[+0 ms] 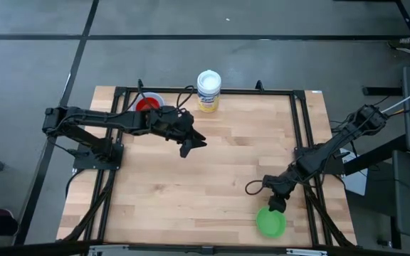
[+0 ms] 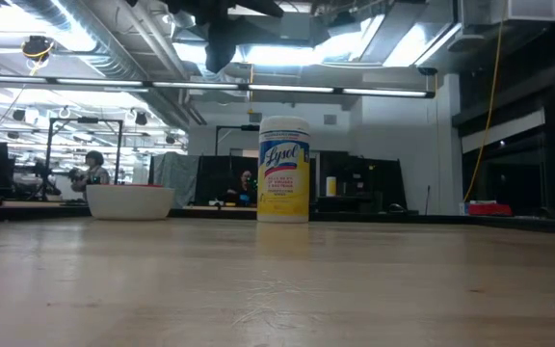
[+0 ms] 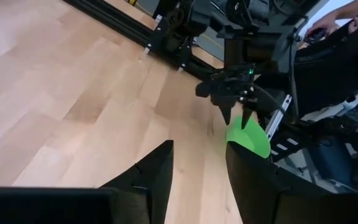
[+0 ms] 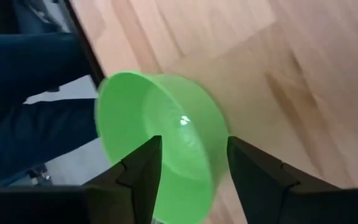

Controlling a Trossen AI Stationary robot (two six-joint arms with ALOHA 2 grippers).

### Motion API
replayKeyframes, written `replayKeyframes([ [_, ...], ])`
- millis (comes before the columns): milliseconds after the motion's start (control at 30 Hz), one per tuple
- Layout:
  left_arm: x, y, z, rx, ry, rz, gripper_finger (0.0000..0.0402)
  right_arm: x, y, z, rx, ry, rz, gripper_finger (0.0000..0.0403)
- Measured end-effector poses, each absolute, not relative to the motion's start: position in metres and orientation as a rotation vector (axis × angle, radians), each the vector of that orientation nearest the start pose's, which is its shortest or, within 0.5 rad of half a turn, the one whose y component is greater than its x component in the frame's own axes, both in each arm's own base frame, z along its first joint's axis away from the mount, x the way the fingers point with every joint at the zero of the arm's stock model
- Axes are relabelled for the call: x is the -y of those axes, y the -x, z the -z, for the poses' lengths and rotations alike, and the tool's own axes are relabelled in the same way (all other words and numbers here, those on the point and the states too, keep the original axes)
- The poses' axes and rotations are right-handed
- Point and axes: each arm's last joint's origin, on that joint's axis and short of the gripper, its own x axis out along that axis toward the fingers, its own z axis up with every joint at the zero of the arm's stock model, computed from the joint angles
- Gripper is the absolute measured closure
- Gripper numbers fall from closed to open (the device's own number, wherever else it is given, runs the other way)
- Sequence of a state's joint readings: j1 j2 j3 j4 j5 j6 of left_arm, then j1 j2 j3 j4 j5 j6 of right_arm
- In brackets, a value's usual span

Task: Nest bowls inside each other
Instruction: Stack the green bowl on top of the red bowl

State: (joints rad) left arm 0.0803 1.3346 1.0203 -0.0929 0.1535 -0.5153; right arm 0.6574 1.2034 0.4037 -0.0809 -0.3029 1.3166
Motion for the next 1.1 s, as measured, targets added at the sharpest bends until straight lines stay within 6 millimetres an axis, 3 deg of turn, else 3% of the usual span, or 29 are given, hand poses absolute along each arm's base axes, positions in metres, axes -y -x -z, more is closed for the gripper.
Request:
replayKeyframes([
  [300,-0.025,-0.297,-0.303,-0.421,0.566,-0.015,0.0258,-0.13,-0.154,-0.126,-1.368,-0.931,-0.111,0.0242],
  [367,-0.024,-0.297,-0.303,-0.422,0.566,-0.014,0.0258,-0.13,-0.155,-0.123,-1.378,-0.918,-0.101,0.0273],
  [467,-0.025,-0.297,-0.303,-0.421,0.563,-0.014,0.0258,-0.131,-0.16,-0.119,-1.346,-0.912,-0.091,0.037],
  [600,-0.024,-0.297,-0.304,-0.416,0.529,0.008,0.0258,-0.122,-0.172,-0.121,-1.248,-0.962,-0.06,0.0395],
  [700,-0.024,-0.298,-0.312,-0.414,0.446,0.036,0.0258,-0.107,-0.19,-0.127,-1.156,-1.074,-0.072,0.0397],
  [867,-0.028,-0.296,-0.348,-0.447,0.214,0.086,0.0276,-0.066,-0.219,-0.136,-0.992,-1.285,-0.094,0.0399],
  [1100,-0.052,-0.301,-0.372,-0.703,0.08,0.224,0.0342,-0.007,-0.269,-0.153,-0.86,-1.274,-0.224,0.0401],
])
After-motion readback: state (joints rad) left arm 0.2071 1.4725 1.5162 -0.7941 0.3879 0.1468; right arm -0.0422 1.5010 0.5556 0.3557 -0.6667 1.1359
